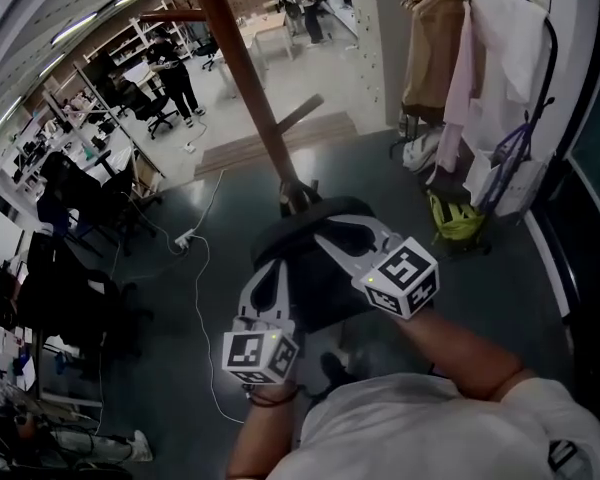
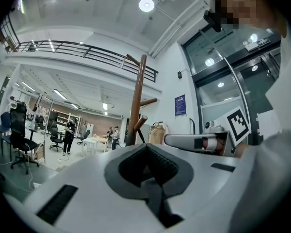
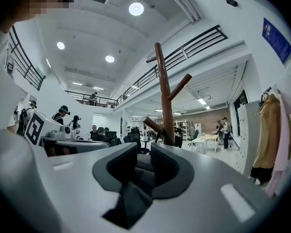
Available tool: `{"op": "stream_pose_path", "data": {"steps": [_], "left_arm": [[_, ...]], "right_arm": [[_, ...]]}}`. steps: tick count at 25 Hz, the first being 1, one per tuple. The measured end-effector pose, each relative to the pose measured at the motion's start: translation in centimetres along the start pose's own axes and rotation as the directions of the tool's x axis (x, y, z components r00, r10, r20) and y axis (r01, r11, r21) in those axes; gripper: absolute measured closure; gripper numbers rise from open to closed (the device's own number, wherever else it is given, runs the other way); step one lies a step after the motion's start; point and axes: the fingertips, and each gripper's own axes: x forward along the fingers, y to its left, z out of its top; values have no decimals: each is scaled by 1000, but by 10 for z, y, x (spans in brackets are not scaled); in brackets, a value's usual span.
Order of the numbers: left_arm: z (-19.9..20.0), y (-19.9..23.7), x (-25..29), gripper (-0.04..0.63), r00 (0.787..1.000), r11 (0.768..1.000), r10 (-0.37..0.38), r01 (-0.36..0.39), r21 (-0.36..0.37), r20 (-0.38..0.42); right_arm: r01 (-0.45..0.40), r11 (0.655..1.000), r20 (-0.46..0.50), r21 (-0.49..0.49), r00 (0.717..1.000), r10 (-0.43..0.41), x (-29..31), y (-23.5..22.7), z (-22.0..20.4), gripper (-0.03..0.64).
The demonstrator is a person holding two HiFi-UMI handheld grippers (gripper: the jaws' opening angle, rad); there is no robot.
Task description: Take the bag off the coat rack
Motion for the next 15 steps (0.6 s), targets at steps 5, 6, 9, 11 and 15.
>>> {"op": "stream_pose_path", "data": {"steps": [5, 6, 9, 11, 15], "left_arm": [[12, 15, 18, 589, 1000, 1000, -15, 15, -2, 19], [16, 18, 21, 589, 1000, 1000, -17, 17, 1, 23], [27, 27, 32, 589, 999, 1000, -22, 22, 8, 28], [30, 32, 40, 589, 999, 1000, -22, 22, 4, 30], [31, 42, 52, 588, 999, 1000, -26, 26, 3, 20]], "right_arm": [[1, 1000, -7, -29, 1000, -1, 21, -18, 10, 546], [4, 999, -6, -31, 1000, -4, 24, -22, 13, 545], [-2, 1000, -5, -31, 1000, 2, 37, -32, 23, 545], [-9, 1000, -10, -29, 1000, 9, 45, -38, 25, 543], [-10, 1000, -25, -28, 1000, 9, 59, -48, 23, 543]]}}
